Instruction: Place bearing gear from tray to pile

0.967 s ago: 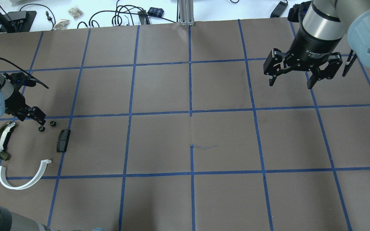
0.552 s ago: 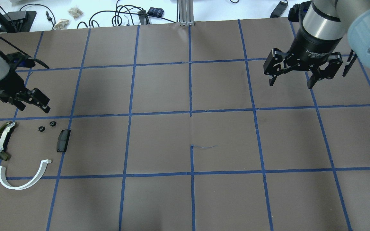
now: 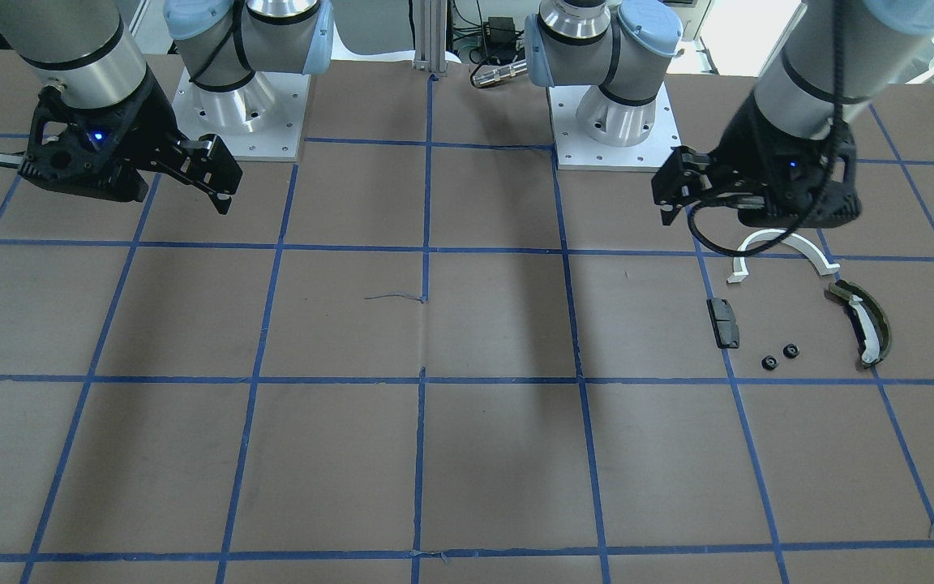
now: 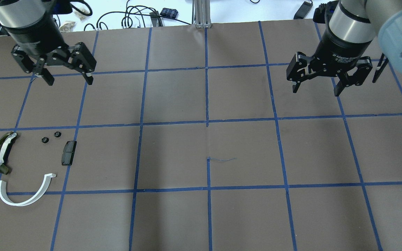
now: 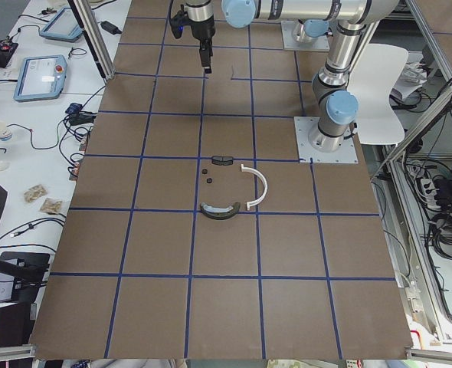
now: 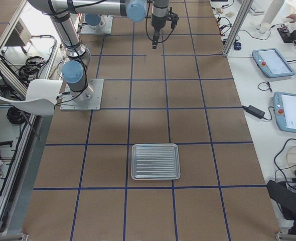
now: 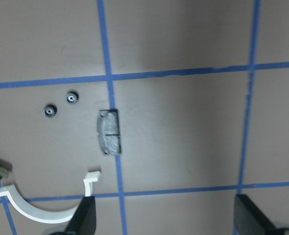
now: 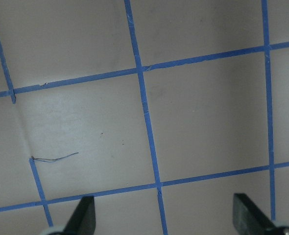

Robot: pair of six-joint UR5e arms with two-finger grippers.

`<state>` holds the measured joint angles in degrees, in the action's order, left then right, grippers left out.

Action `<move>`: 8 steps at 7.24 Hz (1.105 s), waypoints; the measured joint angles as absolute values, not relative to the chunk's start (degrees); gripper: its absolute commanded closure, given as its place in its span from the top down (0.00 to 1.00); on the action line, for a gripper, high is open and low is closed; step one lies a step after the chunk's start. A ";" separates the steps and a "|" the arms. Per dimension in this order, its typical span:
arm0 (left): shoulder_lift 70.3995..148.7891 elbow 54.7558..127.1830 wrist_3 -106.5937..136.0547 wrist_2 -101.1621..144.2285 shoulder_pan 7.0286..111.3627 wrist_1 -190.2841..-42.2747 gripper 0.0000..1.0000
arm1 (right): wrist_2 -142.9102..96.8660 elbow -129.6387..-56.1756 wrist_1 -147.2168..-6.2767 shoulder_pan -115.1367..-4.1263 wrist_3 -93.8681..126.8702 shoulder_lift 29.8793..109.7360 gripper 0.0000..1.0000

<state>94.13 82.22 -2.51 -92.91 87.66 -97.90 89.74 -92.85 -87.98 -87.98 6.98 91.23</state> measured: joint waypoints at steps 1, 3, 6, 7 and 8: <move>93.67 83.57 0.85 -92.86 90.77 -93.51 1.00 | 89.74 -92.80 -87.98 -87.98 6.99 91.23 1.00; 90.79 91.16 4.92 -92.66 92.98 -83.92 1.00 | 89.73 -92.74 -87.94 -87.98 6.97 91.23 1.00; 87.11 97.13 5.69 -92.57 93.32 -80.03 1.00 | 89.79 -92.73 -87.97 -87.98 7.01 91.23 1.00; 87.04 97.15 5.69 -92.51 93.32 -81.05 1.00 | 89.81 -92.74 -87.98 -87.98 6.99 91.23 1.00; 87.16 96.73 5.65 -92.43 93.26 -82.50 1.00 | 89.82 -92.77 -87.98 -87.98 7.01 91.23 1.00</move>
<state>87.16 96.73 5.65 -92.43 93.26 -82.50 89.82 -92.77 -87.98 -87.98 7.01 91.23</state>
